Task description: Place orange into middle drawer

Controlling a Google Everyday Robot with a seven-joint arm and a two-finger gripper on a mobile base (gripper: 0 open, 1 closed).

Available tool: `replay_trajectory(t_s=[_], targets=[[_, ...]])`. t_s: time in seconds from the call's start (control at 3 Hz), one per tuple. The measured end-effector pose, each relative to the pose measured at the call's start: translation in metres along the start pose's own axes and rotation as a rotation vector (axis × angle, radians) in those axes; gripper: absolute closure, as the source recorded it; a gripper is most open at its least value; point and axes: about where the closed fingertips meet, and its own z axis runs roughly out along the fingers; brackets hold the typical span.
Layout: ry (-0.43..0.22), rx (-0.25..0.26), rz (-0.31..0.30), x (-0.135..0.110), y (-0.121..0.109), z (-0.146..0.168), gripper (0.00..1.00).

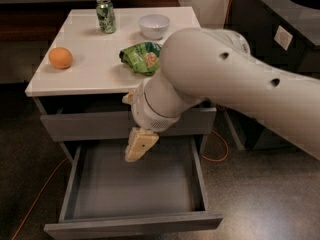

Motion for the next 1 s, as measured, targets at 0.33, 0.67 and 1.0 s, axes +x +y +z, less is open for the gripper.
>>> replay_trajectory(t_s=[0.33,0.67,1.0], targets=[[-0.017,0.017,0.068,-0.014,-0.044,-0.036,0.00],[-0.036,0.008,0.127,-0.040,-0.087,-0.062,0.00],[-0.042,0.022,0.116,-0.044,-0.088,-0.068,0.00]])
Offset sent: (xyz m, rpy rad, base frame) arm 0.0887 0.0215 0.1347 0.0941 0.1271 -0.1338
